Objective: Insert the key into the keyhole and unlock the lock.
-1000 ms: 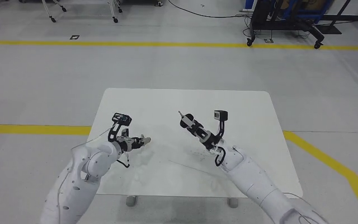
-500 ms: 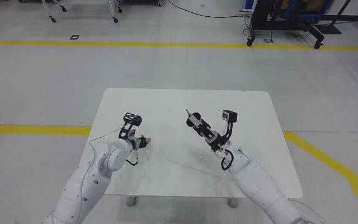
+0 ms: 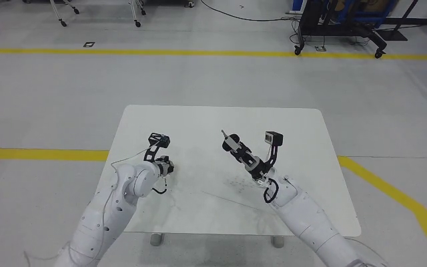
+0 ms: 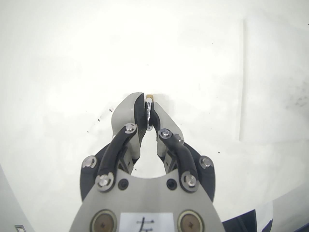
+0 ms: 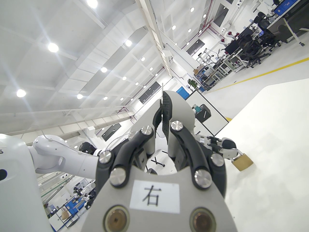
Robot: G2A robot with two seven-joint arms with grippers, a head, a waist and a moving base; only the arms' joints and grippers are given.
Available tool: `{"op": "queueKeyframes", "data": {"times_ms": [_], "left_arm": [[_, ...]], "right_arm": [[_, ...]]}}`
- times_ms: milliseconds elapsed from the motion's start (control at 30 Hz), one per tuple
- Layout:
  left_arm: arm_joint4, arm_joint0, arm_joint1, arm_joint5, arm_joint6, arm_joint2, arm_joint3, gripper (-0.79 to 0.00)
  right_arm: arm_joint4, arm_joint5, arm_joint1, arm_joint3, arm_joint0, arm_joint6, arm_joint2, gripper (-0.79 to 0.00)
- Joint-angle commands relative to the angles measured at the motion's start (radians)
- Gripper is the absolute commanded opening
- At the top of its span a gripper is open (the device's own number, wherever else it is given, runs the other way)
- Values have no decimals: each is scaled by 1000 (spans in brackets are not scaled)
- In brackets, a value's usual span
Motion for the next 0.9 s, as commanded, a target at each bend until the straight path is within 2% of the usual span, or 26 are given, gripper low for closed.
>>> {"op": "queueKeyframes", "data": {"times_ms": [0, 133, 400, 500, 567, 633, 700, 767, 867], "left_arm": [[19, 10, 2, -13, -3, -1, -12, -785], [41, 33, 8, -20, -23, -21, -23, -785], [6, 34, 8, -54, -57, -42, -26, -785], [-41, 42, 8, -89, -24, -58, -45, -785], [-141, 57, 10, -145, 37, -103, -70, -785], [-279, 90, 14, -209, 147, -182, -95, -785], [-441, 132, 20, -323, 218, -261, -102, -785], [-549, 167, 27, -438, 232, -316, -94, -785], [-547, 194, 35, -493, 258, -366, -96, -785]], "right_arm": [[0, 0, 0, 0, 0, 0, 0, -785], [0, 0, 0, 0, 0, 0, 0, -785], [0, 0, 0, 0, 0, 0, 0, -785], [0, 0, 0, 0, 0, 0, 0, -785], [0, 0, 0, 0, 0, 0, 0, -785], [0, 0, 0, 0, 0, 0, 0, -785], [0, 0, 0, 0, 0, 0, 0, -785], [0, 0, 0, 0, 0, 0, 0, -785], [0, 0, 0, 0, 0, 0, 0, -785]]}}
